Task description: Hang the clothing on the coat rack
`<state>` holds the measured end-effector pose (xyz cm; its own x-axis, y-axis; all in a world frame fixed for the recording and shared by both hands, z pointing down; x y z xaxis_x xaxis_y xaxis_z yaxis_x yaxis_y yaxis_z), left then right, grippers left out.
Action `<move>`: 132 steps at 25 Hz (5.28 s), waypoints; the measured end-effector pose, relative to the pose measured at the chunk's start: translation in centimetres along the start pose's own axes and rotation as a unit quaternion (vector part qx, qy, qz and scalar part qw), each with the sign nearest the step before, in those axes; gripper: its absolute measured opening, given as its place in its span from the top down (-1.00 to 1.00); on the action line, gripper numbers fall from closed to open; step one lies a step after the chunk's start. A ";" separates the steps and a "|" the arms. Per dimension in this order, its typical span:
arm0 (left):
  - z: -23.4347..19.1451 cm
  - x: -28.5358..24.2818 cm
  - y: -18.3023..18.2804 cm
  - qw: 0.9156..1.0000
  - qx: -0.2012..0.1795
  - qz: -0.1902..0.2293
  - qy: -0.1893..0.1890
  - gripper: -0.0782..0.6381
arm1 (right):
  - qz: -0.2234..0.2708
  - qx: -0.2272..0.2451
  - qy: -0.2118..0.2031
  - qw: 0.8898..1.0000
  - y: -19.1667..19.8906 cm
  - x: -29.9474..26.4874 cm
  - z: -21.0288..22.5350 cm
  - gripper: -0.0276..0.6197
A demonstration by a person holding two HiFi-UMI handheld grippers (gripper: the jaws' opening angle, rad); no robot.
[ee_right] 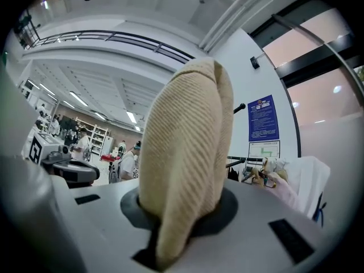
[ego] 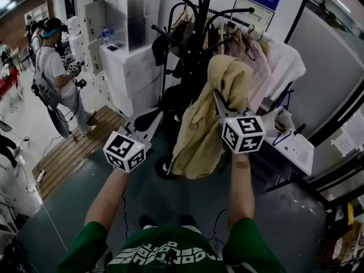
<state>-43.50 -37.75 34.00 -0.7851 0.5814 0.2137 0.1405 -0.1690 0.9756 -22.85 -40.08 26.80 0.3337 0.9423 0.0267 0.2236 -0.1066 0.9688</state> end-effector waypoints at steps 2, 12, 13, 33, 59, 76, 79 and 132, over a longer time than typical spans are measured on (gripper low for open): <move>-0.6 0.0 0.0 1.000 -0.002 0.000 -0.003 0.77 | -0.003 0.000 -0.003 1.000 0.1 -1.3 -0.1 0.67; -2.6 -0.5 -0.2 1.000 -0.010 0.001 -0.016 0.77 | -0.034 -0.003 -0.012 0.999 1.6 -6.9 -0.6 0.67; -2.9 -0.4 -0.2 1.000 -0.010 0.001 -0.018 0.77 | -0.038 -0.004 -0.012 0.999 1.8 -7.3 -0.6 0.67; -5.8 -0.2 1.0 0.999 -0.002 0.000 -0.045 0.77 | -0.074 -0.010 -0.026 0.997 5.6 -11.9 -1.2 0.67; -0.8 -3.3 2.6 0.999 0.003 -0.010 -0.052 0.77 | -0.046 -0.025 -0.098 0.994 6.1 -6.4 -1.3 0.17; 6.0 -5.4 3.6 0.995 -0.004 -0.036 -0.097 0.77 | -0.024 -0.054 -0.138 0.989 8.8 1.5 2.8 0.18; 7.3 -5.7 4.1 0.994 -0.003 -0.037 -0.105 0.77 | -0.029 -0.054 -0.147 0.987 9.9 2.8 3.3 0.27; 15.2 -6.6 9.6 0.986 0.020 -0.063 -0.153 0.77 | -0.049 -0.080 -0.219 0.971 17.6 10.7 4.1 0.89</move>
<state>-27.80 -31.09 42.77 -0.5795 0.8099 0.0902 0.0823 -0.0520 0.9953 -11.61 -33.13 43.15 0.6836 0.7162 -0.1405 0.1399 0.0603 0.9883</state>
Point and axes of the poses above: the fingertips, and each gripper's own axes: x backward along the fingers, z to its right, y out of its underside, the point moved 4 cm from there along x, backward along the fingers, and after that the axes turned 3 degrees about y, right-handed, at the moved point
